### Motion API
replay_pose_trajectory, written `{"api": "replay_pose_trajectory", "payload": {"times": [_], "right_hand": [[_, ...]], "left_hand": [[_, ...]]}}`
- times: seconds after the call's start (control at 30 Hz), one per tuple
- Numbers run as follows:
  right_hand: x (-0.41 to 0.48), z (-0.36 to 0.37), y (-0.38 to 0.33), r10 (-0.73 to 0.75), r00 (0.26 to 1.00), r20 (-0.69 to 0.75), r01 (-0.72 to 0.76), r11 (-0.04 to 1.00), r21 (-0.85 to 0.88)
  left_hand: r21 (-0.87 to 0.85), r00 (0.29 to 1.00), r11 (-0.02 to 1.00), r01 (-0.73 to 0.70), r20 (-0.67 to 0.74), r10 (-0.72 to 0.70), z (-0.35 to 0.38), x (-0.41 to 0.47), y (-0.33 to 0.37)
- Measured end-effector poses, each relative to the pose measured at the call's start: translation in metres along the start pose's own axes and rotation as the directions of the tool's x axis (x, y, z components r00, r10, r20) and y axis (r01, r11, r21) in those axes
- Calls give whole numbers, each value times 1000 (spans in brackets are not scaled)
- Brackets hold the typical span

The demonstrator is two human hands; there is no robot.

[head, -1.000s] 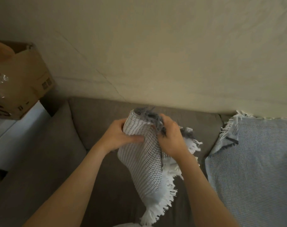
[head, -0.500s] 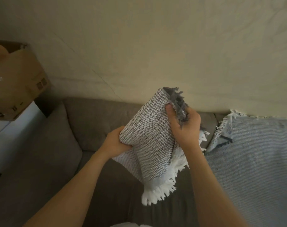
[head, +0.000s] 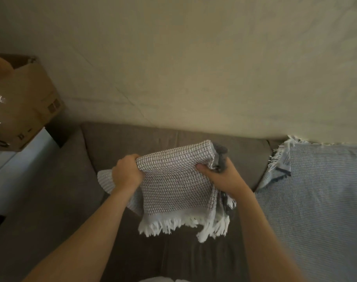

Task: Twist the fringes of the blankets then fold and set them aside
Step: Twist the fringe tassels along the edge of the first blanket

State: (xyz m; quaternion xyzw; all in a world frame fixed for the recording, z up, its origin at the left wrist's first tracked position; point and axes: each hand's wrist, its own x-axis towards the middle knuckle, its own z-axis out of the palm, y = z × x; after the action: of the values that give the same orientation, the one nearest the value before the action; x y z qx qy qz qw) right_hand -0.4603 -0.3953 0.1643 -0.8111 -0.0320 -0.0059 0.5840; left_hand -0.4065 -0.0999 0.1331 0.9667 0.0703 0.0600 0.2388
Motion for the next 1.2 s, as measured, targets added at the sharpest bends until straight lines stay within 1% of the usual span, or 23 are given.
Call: {"api": "replay_pose_trajectory", "payload": {"times": [0.07,0.13,0.2,0.27,0.33,0.43,0.5,0.53,0.6,0.67,0.73,0.8,0.83,0.87,0.93,0.97,1.0,1.03,1.07,1.1,1.13,1.17,1.2], "right_hand": [[4,1,-7,-52,999,11,53,995,-81],[7,2,-20,-125,992,34,129,982,-138],[12,3,-30,-197,978,70,207,961,-184],[18,5,-41,-254,960,117,274,936,-220],[24,6,-47,-262,955,137,287,933,-216],[29,0,-60,-259,955,142,283,939,-196],[35,-9,-65,-235,962,140,264,933,-245],[38,-15,-67,-216,968,130,246,926,-286],[43,-26,-66,-168,981,97,192,912,-364],[45,-38,-64,-87,991,101,120,907,-403],[45,-51,-63,-3,991,136,64,893,-446],[48,-58,-53,16,990,139,59,850,-523],[50,-59,-42,-3,996,93,56,817,-574],[52,-58,-29,-33,999,13,34,782,-623],[49,-50,-2,-103,977,-189,-54,733,-678],[45,-44,14,-92,959,-267,-109,752,-650],[37,-36,22,-26,939,-342,-189,791,-581],[32,-28,43,68,910,-408,-276,835,-476],[25,-19,56,213,871,-443,-387,852,-352],[17,-9,68,379,820,-429,-492,850,-189],[11,2,81,522,761,-385,-578,815,-37],[5,11,91,625,723,-294,-631,771,86],[2,17,95,693,701,-169,-670,721,177]], "left_hand": [[-86,995,996,-35,94,43,8,-1,-12],[-223,966,973,-56,234,109,13,-3,-27],[-357,905,934,-24,389,172,12,-6,-36],[-488,820,871,56,520,239,8,-14,-28],[-586,774,799,133,565,285,5,-24,-6],[-686,778,697,208,548,307,8,-35,14],[-705,766,660,260,567,304,6,-36,19],[-705,748,648,288,588,308,5,-34,22],[-699,689,628,343,641,337,-2,-34,30],[-675,629,614,409,696,345,-10,-32,37],[-648,578,573,503,744,334,-18,-30,41],[-624,547,509,593,776,314,-27,-31,47],[-614,542,471,633,786,296,-31,-33,50],[-606,548,438,664,793,267,-33,-33,52],[-602,569,381,701,795,210,-35,-32,53],[-607,578,354,711,792,197,-35,-32,52],[-616,588,325,718,786,191,-34,-31,50],[-624,598,295,723,780,184,-33,-31,48],[-632,611,266,727,774,169,-32,-31,46],[-643,626,234,729,765,149,-30,-31,45],[-655,643,199,729,755,130,-28,-31,43],[-669,659,158,726,743,115,-27,-32,43],[-684,675,114,721,730,105,-26,-32,43]]}}
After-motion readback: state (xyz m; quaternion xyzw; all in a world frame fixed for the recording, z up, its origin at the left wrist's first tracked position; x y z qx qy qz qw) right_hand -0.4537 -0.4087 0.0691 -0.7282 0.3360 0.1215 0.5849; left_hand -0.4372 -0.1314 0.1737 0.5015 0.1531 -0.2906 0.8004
